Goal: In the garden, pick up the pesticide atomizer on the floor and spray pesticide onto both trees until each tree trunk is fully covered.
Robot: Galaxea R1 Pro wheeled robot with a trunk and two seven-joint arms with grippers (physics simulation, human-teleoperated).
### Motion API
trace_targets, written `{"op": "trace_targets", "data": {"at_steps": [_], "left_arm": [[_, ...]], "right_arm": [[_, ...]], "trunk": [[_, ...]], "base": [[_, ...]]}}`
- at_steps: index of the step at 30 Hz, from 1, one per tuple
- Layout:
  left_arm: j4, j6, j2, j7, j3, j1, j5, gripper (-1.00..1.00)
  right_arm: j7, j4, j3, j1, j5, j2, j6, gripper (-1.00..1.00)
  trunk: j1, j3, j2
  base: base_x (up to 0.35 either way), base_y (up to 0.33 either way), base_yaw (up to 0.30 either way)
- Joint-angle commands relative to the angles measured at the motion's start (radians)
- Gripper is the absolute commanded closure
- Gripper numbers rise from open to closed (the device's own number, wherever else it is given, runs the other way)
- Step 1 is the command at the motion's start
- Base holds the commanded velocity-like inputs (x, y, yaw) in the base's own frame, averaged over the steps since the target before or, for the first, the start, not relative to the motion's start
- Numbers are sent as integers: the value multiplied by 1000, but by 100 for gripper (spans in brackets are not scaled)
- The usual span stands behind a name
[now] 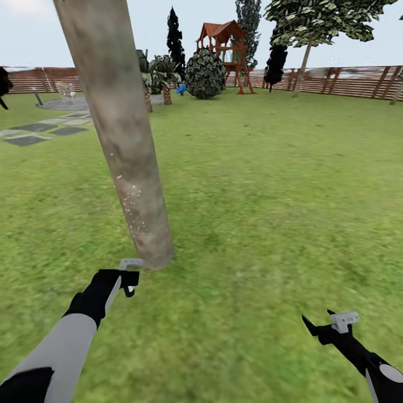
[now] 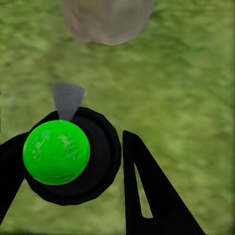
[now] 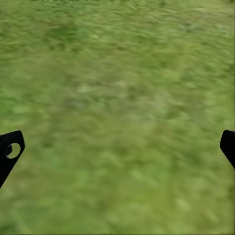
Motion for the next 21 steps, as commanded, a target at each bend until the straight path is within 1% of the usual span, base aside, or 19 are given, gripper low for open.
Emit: {"op": "trace_targets", "data": {"at_steps": [1,11,21], "left_arm": [[0,0,0,0,0,0,0,100],[0,0,0,0,-1,0,1,100],[0,0,0,0,-1,0,1,100]], "right_arm": [[0,0,0,0,0,0,0,-100],[0,-1,1,0,0,0,1,-100],[0,0,0,0,0,0,0,-100]], "trunk": [[0,0,0],[0,1,0],[0,0,0]], "base": [[88,-276,267],[88,-276,266],[87,-276,36]]}}
